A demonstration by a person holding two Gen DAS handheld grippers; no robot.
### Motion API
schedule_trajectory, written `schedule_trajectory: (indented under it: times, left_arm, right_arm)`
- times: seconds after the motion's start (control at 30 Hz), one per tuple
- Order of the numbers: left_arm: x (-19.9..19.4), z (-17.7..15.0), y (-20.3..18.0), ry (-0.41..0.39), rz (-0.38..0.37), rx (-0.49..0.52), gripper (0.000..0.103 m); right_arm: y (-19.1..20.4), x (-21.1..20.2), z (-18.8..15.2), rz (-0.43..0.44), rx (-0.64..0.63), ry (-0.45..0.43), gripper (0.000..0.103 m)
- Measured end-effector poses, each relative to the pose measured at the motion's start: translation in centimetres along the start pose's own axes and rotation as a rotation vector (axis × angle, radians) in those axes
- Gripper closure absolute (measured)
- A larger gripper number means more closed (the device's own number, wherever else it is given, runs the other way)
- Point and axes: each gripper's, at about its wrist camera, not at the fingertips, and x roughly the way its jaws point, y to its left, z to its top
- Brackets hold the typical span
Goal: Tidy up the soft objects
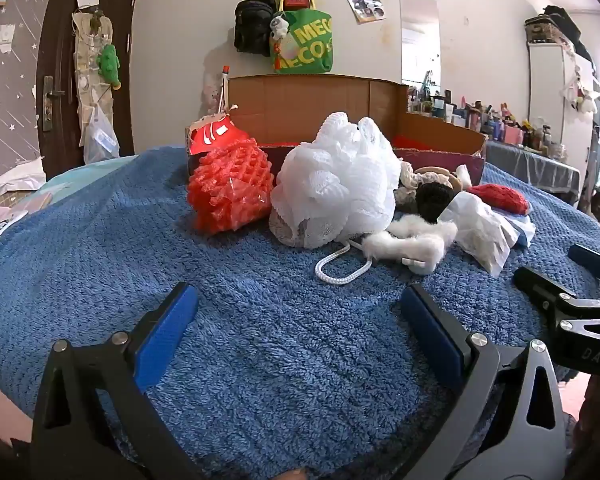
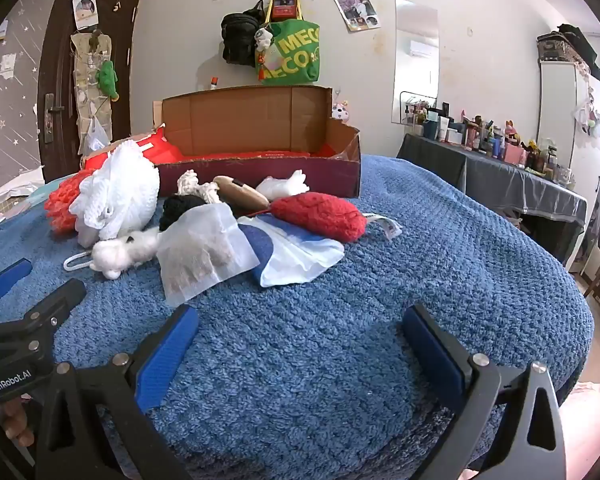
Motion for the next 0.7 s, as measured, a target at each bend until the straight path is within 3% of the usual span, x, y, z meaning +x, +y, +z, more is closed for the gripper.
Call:
schedule_trajectory:
  times: [0.7]
  left_arm:
    - [0.0,0.0,0.0,0.001,0.0,0.0,0.0]
  right_arm:
    - [0.01,0.02,-0.02,0.001,0.002,-0.003,0.0]
